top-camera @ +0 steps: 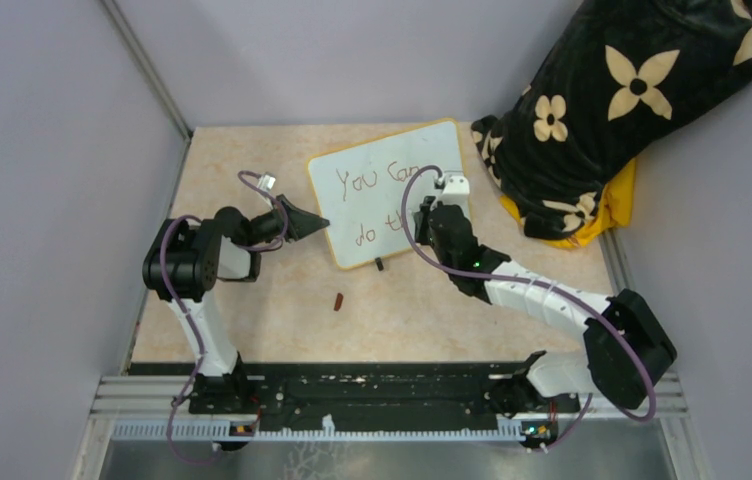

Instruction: Write a sentence on the whiteboard

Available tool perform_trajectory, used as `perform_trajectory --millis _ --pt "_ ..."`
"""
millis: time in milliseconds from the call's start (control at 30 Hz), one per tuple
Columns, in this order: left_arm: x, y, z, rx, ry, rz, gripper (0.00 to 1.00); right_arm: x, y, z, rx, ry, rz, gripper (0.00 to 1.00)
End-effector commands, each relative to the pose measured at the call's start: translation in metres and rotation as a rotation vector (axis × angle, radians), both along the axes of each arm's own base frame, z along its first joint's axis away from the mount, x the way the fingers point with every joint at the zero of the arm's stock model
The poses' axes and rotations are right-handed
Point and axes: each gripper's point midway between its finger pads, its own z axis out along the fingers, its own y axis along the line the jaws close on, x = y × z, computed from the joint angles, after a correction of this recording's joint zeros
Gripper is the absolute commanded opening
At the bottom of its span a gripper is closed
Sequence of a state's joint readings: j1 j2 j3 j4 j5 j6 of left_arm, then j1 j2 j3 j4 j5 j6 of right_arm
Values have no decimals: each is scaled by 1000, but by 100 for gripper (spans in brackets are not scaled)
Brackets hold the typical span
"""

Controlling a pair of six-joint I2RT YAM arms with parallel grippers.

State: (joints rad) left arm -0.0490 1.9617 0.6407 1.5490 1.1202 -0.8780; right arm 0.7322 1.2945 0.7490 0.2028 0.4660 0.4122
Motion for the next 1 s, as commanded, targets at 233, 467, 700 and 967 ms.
perform_trajectory --millis 233,467,700,967 --pt "-13 -7 10 5 -145 -52 0 20 4 39 76 -93 -20 0" --pt "-13 -7 10 6 -143 -52 0 20 4 30 65 -73 -20 0" --pt "-13 -7 9 5 -142 -52 0 17 0 24 56 -61 -27 0" --pt "-13 -7 10 5 -143 -51 0 13 -4 22 51 -47 -32 0"
